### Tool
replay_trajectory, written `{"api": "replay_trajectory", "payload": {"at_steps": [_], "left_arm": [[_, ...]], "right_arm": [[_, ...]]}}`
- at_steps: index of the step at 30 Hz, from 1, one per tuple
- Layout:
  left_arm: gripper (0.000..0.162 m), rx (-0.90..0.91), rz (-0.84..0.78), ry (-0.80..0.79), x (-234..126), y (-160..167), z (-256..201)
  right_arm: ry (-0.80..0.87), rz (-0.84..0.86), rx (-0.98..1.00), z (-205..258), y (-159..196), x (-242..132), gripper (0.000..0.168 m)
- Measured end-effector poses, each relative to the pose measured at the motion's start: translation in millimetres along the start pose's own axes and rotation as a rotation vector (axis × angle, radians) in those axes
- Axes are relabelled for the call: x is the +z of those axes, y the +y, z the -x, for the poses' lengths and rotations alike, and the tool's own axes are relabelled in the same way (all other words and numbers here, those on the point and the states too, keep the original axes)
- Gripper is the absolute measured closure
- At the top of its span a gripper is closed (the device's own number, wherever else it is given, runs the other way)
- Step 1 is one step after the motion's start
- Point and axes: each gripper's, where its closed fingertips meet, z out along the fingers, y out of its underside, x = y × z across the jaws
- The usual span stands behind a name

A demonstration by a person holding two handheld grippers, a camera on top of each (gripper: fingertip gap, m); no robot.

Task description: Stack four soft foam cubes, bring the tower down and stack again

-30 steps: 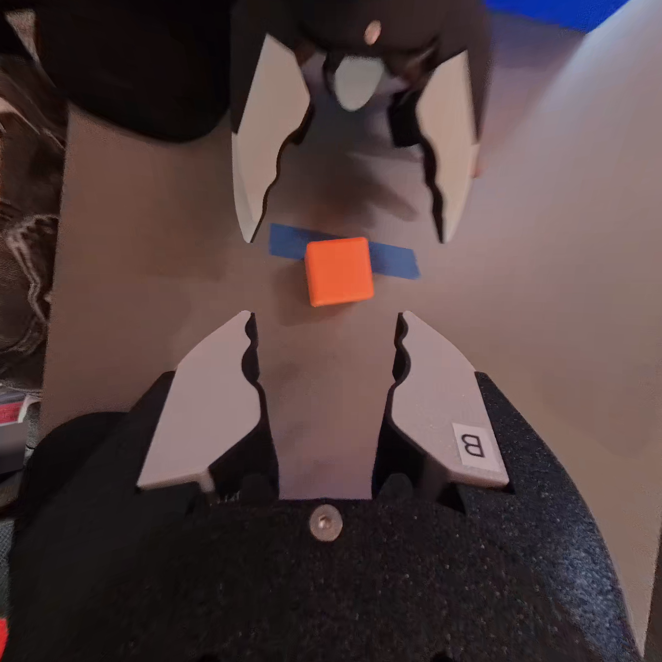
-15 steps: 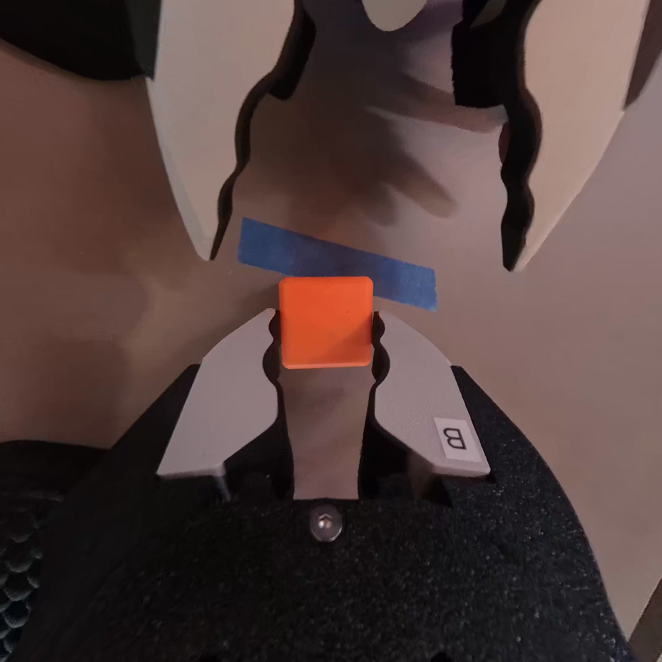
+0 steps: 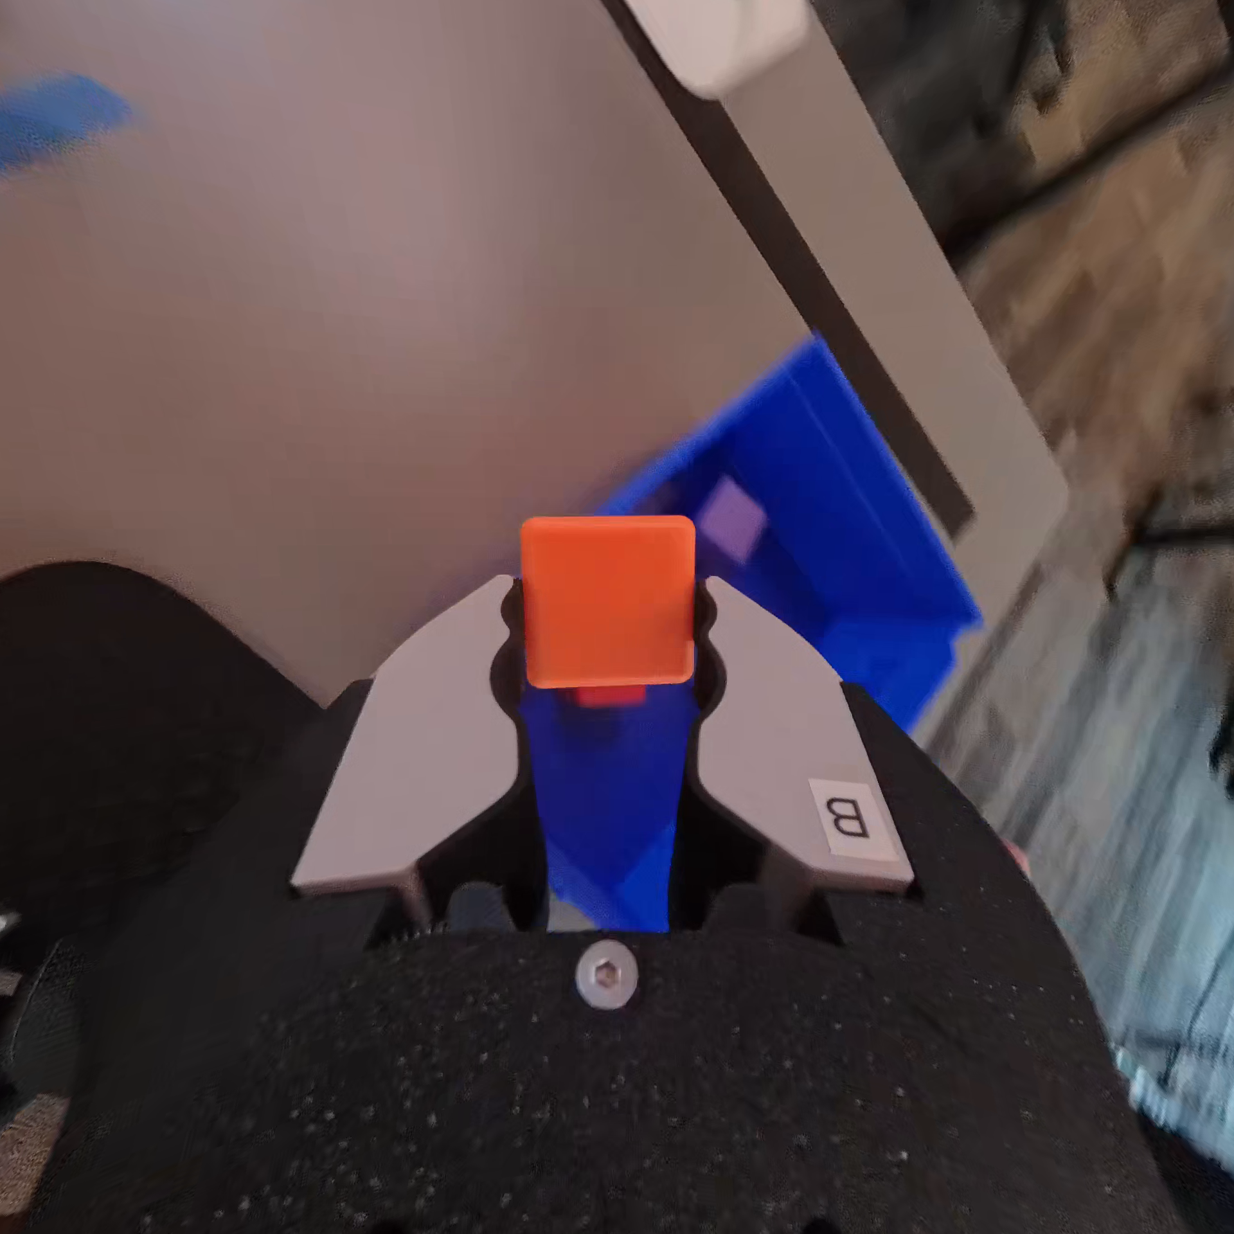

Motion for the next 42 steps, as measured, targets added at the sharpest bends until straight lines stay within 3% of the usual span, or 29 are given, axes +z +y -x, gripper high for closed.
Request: {"api": "replay_trajectory", "payload": {"at_steps": [4, 9, 15, 17, 22, 24, 29, 32, 35, 38, 41, 42], "left_arm": [[0.047, -0.015, -0.039, -0.116, -20, -24, 7], [0.059, -0.028, -0.068, -0.303, -69, -55, 0], [0.065, -0.095, -0.032, -0.521, -127, -45, -2], [0.066, -0.142, 0.010, -0.617, -146, -30, 4], [0.067, -0.316, 0.034, -0.901, -198, 10, 17], [0.067, -0.388, 0.018, -1.012, -215, 28, 19], [0.067, -0.474, -0.008, -1.177, -226, 63, 12], [0.076, -0.453, 0.032, -1.225, -223, 79, 8], [0.089, -0.430, 0.053, -1.201, -211, 88, 9], [0.110, -0.395, 0.087, -1.177, -202, 92, 12], [0.156, -0.358, 0.088, -1.207, -205, 92, 15], [0.157, -0.356, 0.077, -1.191, -205, 91, 15]], "right_arm": [[0.043, 0.119, 0.199, -17, 80, 20, 0.120], [0.044, 0.319, 0.342, -13, 146, 59, 0.120], [0.092, 0.393, 0.428, -11, 170, 78, 0.120], [0.127, 0.366, 0.445, -16, 168, 79, 0.119], [0.287, 0.174, 0.541, -32, 138, 47, 0.097], [0.339, -0.008, 0.620, -33, 110, 26, 0.099], [0.231, -0.456, 0.711, 18, 38, 0, 0.089], [0.276, -0.490, 0.694, 42, 32, 16, 0.082], [0.322, -0.391, 0.611, 51, 35, 42, 0.081], [0.302, -0.340, 0.561, 60, 30, 58, 0.095], [0.365, -0.318, 0.511, 59, 31, 63, 0.136], [0.380, -0.308, 0.506, 58, 32, 65, 0.151]]}}
